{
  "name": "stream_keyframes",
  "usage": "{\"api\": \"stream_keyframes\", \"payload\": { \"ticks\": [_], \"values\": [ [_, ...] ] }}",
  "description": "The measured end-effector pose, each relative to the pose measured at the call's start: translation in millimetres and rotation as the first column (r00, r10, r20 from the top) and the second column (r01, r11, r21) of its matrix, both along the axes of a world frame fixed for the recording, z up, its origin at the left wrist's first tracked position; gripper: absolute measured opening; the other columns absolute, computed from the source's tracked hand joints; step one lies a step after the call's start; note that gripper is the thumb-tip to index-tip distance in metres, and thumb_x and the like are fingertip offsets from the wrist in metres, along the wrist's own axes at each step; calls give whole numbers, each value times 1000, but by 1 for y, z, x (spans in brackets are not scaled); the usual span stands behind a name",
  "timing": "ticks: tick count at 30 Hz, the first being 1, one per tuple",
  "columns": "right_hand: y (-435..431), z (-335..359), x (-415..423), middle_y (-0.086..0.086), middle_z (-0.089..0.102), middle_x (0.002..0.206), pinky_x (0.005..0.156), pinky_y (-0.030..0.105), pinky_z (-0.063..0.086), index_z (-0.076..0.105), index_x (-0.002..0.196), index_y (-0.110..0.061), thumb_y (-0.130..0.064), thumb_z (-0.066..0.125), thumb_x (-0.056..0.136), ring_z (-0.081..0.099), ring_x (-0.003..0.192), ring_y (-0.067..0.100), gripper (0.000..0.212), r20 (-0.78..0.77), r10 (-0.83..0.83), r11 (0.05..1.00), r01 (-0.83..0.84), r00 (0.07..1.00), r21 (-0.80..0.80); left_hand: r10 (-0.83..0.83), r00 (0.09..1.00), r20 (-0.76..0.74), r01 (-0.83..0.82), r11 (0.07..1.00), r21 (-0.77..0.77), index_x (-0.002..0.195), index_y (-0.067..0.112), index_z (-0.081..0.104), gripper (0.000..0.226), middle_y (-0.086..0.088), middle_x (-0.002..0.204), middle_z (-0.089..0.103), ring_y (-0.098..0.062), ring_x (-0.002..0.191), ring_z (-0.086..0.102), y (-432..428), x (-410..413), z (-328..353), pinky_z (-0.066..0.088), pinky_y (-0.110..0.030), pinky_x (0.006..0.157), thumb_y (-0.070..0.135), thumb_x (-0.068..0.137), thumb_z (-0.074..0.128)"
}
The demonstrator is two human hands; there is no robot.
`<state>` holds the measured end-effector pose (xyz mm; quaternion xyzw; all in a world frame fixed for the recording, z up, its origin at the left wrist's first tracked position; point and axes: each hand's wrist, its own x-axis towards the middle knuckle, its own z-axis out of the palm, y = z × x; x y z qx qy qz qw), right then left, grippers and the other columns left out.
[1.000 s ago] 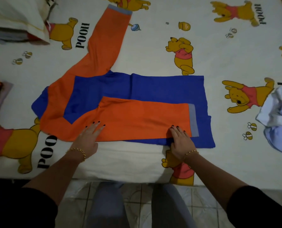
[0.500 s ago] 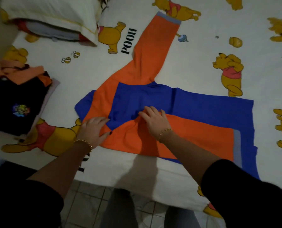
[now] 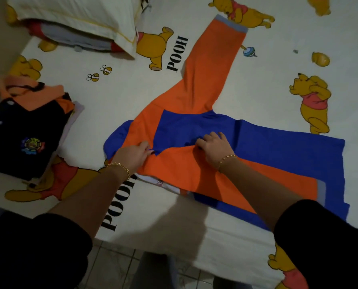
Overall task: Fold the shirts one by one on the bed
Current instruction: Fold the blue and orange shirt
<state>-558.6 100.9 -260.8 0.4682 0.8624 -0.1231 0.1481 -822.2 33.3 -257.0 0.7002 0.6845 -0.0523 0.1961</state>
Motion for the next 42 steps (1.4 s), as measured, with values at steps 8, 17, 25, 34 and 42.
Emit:
{"api": "stream_keyframes", "payload": {
  "ticks": [8, 17, 25, 34, 42],
  "values": [
    [-3, -12, -37, 5, 47, 125, 113, 53, 18, 43, 132, -17, -4, 45, 84, 38, 122, 25, 50, -103, -68, 998, 67, 992, -10, 271, 958, 93, -284, 943, 173, 107, 12, 54, 33, -8, 103, 57, -26, 95, 55, -12, -18, -23, 42, -40, 82, 41, 91, 53],
    [44, 2, -151, 12, 41, 131, 89, 44, 40, 18, 149, -25, 1, 46, 87, 43, 119, 30, 73, -70, 43, 997, -38, 997, 72, 637, 738, 223, -654, 757, -2, 144, 14, 32, 72, -11, 140, 44, -30, 129, 38, -2, -74, -36, 32, -47, 103, 50, 86, 59],
    [62, -14, -214, 15, 62, 105, 58, 34, 39, 50, 115, -6, -2, 41, 94, 61, 92, 31, 23, -190, -135, 990, 125, 973, -63, 530, 825, 194, -558, 818, 139, 74, 11, 56, 27, -11, 72, 61, -31, 73, 59, -18, -98, -37, 30, -29, 59, 28, 94, 51],
    [53, -23, -180, 13, 59, 110, 65, 32, 39, 49, 122, -10, 0, 43, 93, 56, 97, 29, 32, -386, -252, 967, 218, 887, -128, 526, 839, 137, -544, 819, 185, 109, 16, 58, 27, -6, 110, 57, -27, 108, 50, 8, -88, -11, 39, -42, 88, 24, 83, 62],
    [60, -7, -21, 13, 55, 116, 80, 39, 46, 52, 122, -10, 1, 43, 91, 49, 109, 29, 34, -341, -364, 929, 365, 867, -65, 325, 925, 198, -357, 921, 154, 102, 14, 59, 19, -6, 100, 61, -26, 99, 55, 63, 20, 11, 45, -42, 86, 19, 83, 62]
  ]
}}
